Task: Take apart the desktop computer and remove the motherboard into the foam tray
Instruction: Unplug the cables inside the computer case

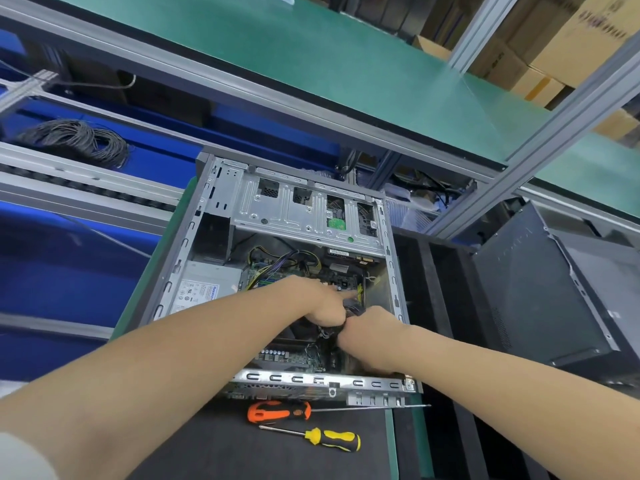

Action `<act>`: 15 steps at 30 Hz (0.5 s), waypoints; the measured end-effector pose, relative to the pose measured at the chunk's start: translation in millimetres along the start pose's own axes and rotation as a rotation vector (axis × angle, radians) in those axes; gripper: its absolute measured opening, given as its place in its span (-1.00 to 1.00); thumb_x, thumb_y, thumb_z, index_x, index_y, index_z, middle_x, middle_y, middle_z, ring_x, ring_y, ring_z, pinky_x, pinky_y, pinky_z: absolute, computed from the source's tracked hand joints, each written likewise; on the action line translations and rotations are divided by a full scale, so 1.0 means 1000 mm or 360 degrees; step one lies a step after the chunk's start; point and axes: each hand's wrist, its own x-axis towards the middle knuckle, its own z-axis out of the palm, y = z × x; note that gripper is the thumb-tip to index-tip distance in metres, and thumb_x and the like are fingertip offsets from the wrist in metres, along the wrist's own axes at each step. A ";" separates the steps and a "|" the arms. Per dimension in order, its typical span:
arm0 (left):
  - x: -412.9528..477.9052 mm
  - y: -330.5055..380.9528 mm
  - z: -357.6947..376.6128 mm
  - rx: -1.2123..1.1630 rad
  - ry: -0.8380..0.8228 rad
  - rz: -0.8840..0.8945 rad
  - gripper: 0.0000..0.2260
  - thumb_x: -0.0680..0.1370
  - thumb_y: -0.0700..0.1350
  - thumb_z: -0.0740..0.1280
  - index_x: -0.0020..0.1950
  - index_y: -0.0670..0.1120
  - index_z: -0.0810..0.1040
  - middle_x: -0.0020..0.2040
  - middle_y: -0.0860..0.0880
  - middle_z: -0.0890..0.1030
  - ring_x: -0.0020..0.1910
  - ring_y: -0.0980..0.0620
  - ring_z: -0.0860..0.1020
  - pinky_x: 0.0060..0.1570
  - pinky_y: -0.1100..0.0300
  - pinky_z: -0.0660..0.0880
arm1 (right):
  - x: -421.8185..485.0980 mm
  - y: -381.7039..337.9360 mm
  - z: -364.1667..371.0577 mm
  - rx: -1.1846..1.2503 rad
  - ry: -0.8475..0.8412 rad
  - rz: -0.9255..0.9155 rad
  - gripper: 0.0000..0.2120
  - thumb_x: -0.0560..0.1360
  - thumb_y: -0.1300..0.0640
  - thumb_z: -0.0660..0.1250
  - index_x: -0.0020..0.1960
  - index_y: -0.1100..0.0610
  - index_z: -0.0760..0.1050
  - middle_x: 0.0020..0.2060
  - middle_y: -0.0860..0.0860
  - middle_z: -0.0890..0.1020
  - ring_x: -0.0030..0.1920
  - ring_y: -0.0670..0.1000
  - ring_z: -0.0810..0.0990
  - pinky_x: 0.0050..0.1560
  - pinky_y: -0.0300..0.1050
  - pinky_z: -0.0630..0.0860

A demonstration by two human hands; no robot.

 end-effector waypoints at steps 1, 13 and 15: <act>-0.002 -0.004 0.000 -0.0135 0.0061 0.0003 -0.48 0.67 -0.09 0.11 0.65 -0.06 0.16 0.69 -0.08 0.02 0.61 -0.14 0.18 0.54 -0.07 0.18 | -0.004 0.002 -0.002 0.0054 0.0061 -0.0001 -0.83 0.62 0.25 0.34 0.20 0.16 0.56 0.02 0.08 0.60 0.00 0.17 0.61 -0.13 0.07 0.60; -0.057 -0.039 0.009 -0.1474 0.1054 -0.0217 -0.91 0.50 -0.16 0.54 -0.07 0.02 0.72 -0.07 -0.07 0.71 -0.05 -0.06 0.68 0.04 -0.01 0.64 | -0.040 0.012 0.000 0.1084 0.1052 -0.0055 -0.77 0.64 -0.03 0.31 -0.11 0.07 0.58 -0.13 -0.08 0.51 0.01 -0.04 0.43 0.01 -0.11 0.42; -0.068 -0.044 0.010 -0.1471 0.1077 -0.0246 -0.91 0.51 -0.20 0.53 -0.10 -0.02 0.70 -0.08 -0.11 0.71 -0.14 -0.12 0.72 -0.07 -0.03 0.69 | -0.038 0.008 0.000 0.1274 0.1120 0.0099 -0.69 0.62 -0.01 0.33 -0.23 0.14 0.53 -0.31 -0.04 0.52 -0.17 -0.03 0.47 -0.09 -0.10 0.39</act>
